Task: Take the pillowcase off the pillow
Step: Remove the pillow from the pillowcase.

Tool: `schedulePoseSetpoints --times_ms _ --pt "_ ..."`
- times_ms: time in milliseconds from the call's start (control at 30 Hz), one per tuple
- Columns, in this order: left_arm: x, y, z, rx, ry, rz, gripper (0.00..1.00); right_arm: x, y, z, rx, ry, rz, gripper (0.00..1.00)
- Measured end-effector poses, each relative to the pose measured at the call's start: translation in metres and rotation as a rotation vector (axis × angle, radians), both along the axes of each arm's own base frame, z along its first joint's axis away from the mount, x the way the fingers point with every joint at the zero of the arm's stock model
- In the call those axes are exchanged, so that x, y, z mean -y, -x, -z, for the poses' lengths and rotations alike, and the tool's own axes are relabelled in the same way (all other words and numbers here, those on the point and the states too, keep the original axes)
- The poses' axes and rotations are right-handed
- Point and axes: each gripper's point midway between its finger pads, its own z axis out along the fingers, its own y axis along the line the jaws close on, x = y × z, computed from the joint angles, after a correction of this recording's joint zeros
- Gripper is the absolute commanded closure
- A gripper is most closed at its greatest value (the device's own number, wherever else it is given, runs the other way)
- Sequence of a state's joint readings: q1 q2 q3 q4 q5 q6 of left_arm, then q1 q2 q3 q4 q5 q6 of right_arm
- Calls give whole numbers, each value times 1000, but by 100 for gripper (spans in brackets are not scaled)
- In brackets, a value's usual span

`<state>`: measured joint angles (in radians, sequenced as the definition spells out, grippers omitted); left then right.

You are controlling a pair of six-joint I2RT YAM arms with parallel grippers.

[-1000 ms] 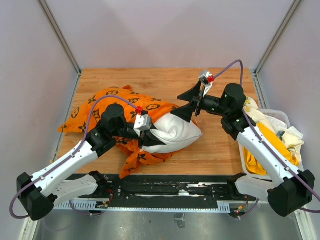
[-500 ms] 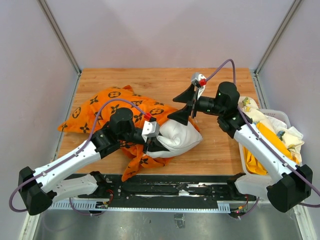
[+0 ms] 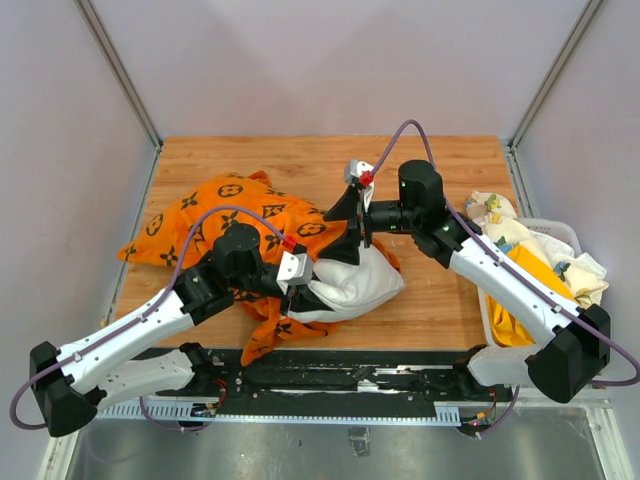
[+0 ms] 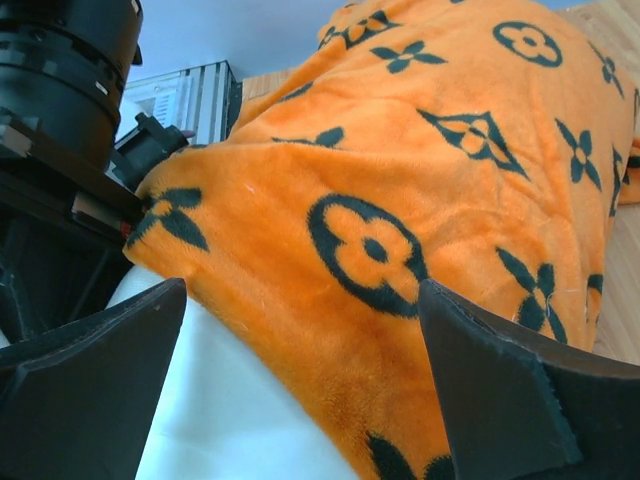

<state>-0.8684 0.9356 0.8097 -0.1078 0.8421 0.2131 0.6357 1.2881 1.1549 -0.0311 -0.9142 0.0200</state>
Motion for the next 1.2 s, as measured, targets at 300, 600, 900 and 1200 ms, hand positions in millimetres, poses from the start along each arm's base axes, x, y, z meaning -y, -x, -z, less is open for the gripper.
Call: schedulePoseSetpoints --times_ms 300,600,900,1200 --pt "-7 7 -12 29 36 8 100 0 5 20 -42 50 -17 11" --pt "-11 12 -15 35 46 15 100 -26 10 54 -131 112 -97 73" --pt "-10 12 -8 16 56 19 100 -35 -7 73 -173 180 -42 99" --pt "-6 23 -19 14 125 78 100 -45 -66 97 -230 266 220 99"
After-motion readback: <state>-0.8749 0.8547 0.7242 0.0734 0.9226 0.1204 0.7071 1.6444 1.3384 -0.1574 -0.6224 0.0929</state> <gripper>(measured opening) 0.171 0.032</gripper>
